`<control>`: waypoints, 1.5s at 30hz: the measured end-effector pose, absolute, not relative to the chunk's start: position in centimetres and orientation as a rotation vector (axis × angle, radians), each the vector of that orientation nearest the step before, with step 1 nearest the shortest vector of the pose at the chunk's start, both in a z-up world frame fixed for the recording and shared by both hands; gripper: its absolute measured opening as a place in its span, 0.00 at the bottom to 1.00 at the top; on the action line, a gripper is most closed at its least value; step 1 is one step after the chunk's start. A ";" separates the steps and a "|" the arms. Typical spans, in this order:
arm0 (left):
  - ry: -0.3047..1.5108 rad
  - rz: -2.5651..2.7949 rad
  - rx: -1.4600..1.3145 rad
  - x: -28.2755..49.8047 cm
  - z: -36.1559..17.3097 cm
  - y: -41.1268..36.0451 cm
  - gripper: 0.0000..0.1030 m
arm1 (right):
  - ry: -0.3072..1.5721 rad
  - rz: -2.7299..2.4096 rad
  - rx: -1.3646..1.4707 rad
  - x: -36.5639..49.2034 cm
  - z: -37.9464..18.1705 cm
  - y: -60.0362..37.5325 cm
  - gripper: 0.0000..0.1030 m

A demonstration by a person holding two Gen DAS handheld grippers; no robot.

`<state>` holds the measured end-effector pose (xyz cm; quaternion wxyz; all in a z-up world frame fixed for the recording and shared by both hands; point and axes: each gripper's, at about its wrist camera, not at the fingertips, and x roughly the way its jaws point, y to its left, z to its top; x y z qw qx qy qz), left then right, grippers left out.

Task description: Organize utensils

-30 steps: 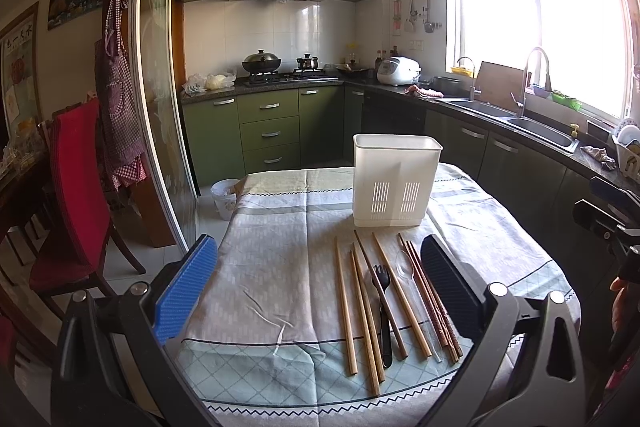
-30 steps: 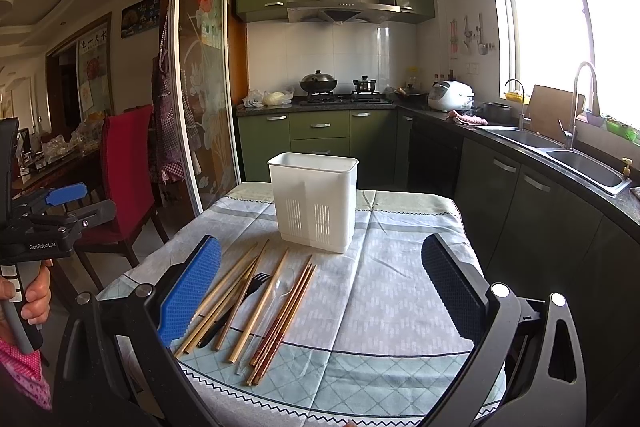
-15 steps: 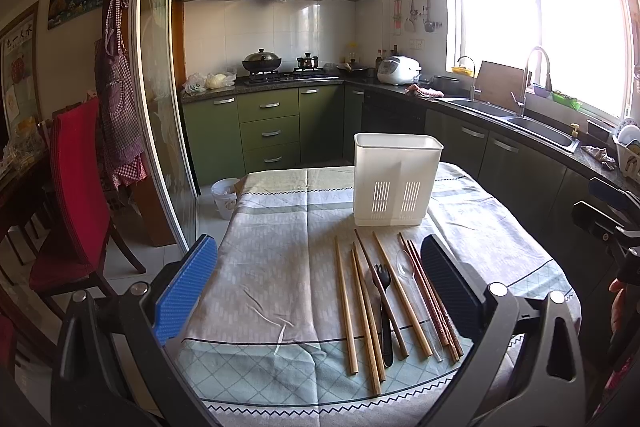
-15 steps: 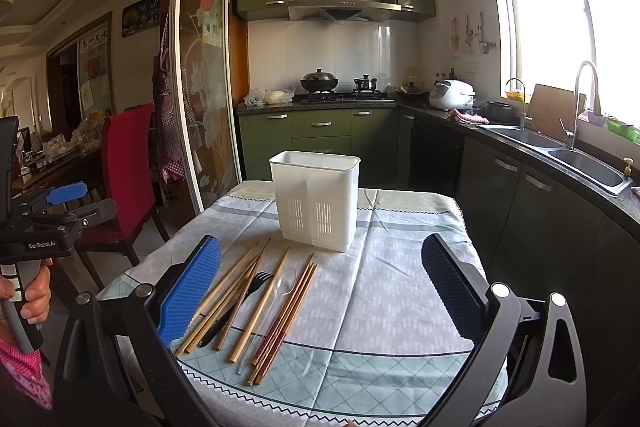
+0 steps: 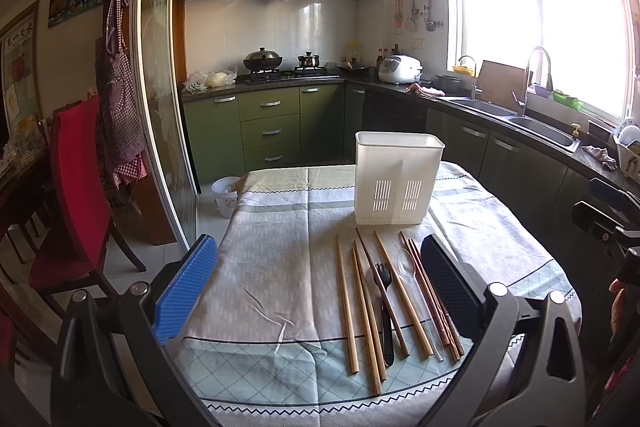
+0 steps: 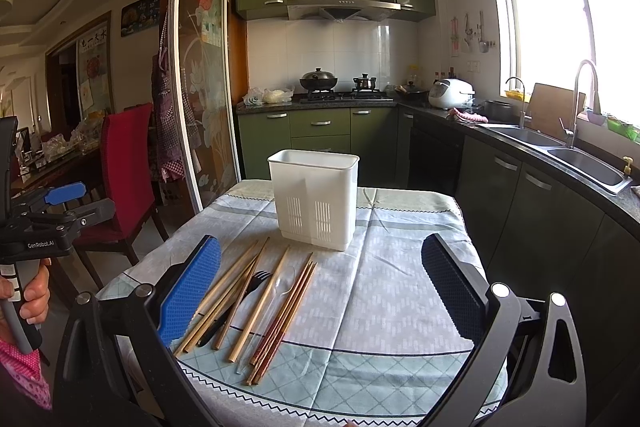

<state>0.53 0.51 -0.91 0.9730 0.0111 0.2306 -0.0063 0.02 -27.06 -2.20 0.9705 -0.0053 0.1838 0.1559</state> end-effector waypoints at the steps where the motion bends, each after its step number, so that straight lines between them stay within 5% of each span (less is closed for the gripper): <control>1: 0.465 -0.012 0.023 0.5 -0.9 0.5 0.94 | 0.372 0.315 -0.010 0.0 -2.2 -27.0 0.96; 22: 0.513 -0.027 0.017 1.5 -1.8 0.2 0.94 | 0.425 0.324 -0.011 0.9 -3.7 -26.8 0.96; 40: 1.169 -0.187 -0.015 16.0 -11.2 -4.7 0.93 | 0.786 0.409 0.118 9.2 -6.0 -30.6 0.96; 45: 1.250 -0.208 -0.022 18.3 -12.2 -5.7 0.73 | 0.818 0.414 0.118 9.6 -7.2 -30.7 0.96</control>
